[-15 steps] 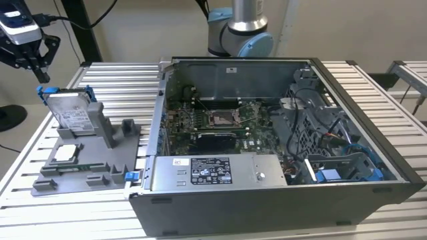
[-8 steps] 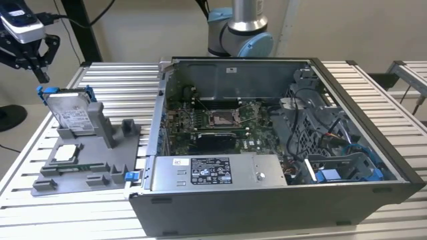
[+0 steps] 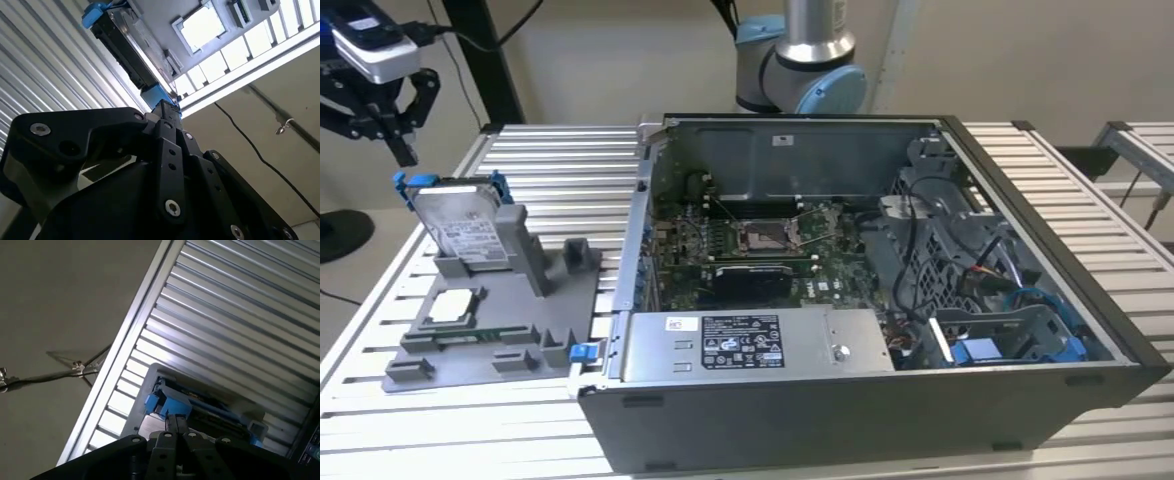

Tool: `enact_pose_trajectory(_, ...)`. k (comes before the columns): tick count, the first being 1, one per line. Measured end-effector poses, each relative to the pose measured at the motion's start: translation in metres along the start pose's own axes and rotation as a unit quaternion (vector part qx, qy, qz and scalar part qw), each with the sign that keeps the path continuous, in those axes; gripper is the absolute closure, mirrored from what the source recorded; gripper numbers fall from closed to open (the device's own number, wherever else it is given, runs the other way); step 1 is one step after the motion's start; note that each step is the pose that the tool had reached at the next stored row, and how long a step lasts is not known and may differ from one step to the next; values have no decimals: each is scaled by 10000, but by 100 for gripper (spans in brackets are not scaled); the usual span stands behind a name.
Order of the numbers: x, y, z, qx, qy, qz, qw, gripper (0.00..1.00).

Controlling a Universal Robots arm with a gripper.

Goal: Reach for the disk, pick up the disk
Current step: 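Pick up the disk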

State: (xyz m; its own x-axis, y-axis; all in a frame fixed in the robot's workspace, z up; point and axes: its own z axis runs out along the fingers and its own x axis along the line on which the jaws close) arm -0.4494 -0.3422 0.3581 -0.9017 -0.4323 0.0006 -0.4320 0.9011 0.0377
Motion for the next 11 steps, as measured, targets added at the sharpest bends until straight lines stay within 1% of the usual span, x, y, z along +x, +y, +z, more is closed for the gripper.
enact_pose_trajectory(5,0,0,0,0,12,-317,9995,100)
enact_pose_trajectory(8,0,0,0,0,19,-510,9987,100)
enact_pose_trajectory(11,0,0,0,0,27,-704,9975,100)
